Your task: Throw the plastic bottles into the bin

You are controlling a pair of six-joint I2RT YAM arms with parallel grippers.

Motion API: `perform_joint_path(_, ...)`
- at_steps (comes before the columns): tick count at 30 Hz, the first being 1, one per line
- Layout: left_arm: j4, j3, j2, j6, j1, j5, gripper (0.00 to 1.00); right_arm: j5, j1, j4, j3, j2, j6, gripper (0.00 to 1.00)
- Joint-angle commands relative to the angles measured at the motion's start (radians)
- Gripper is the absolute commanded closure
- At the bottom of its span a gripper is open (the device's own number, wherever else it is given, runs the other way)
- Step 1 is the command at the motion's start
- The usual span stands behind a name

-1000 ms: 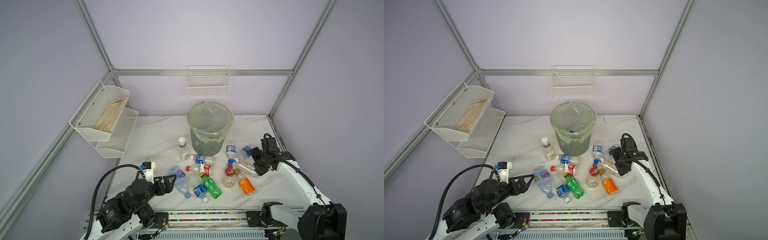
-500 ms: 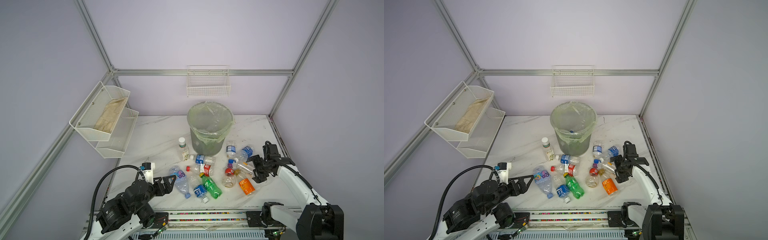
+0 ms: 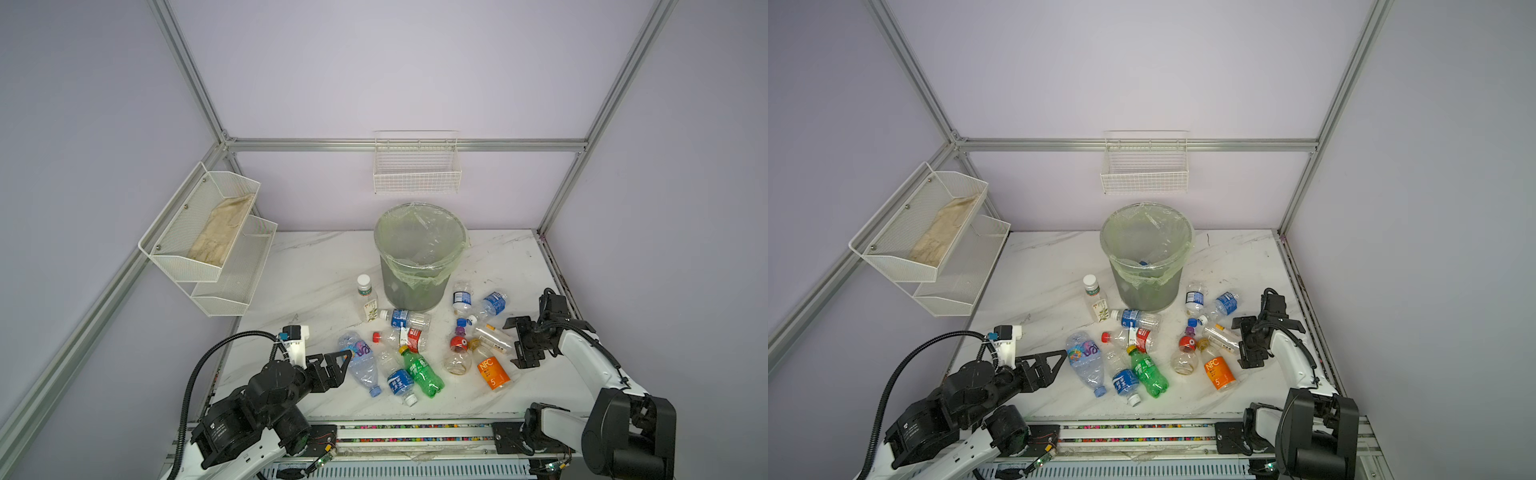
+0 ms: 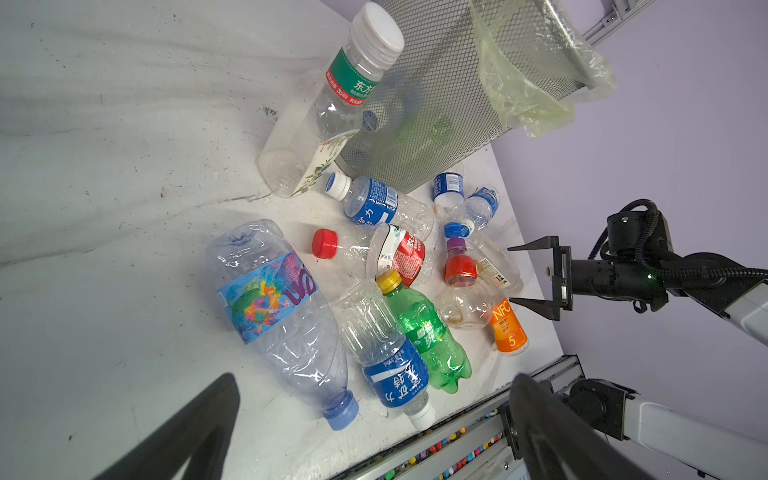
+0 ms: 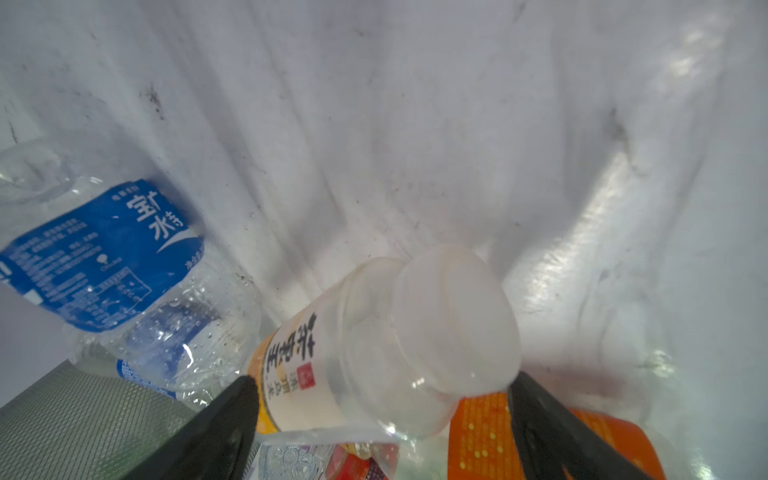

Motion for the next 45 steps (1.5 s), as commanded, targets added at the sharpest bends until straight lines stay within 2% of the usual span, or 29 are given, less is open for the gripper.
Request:
perform_joint_path(1, 0.011, -0.036, -0.005, -0.01, -0.003, 0.001, 0.0, -0.016, -0.022, 0.013, 0.014, 0.027, -0.015, 0.05)
perform_joint_path(12, 0.011, -0.037, 0.009, -0.012, -0.003, -0.002, 0.0, -0.047, -0.03, 0.08, -0.005, 0.089, 0.023, 0.13)
perform_joint_path(18, 0.011, -0.039, 0.009, -0.015, -0.003, -0.004, 0.0, -0.041, -0.029, 0.134, -0.047, 0.05, 0.083, 0.19)
perform_joint_path(24, 0.011, -0.039, 0.009, -0.015, -0.002, -0.004, 0.0, -0.032, -0.029, 0.147, -0.055, 0.071, 0.1, 0.2)
perform_joint_path(31, 0.012, -0.039, 0.003, -0.016, -0.003, -0.005, 0.0, 0.001, -0.029, 0.154, -0.065, 0.062, 0.129, 0.39)
perform_joint_path(39, 0.011, -0.039, 0.004, -0.015, -0.003, -0.005, 0.0, 0.019, -0.032, 0.138, -0.057, -0.002, 0.171, 0.47)
perform_joint_path(45, 0.011, -0.039, 0.001, -0.015, -0.003, -0.005, 0.0, 0.02, -0.032, 0.132, -0.05, -0.058, 0.188, 0.59)
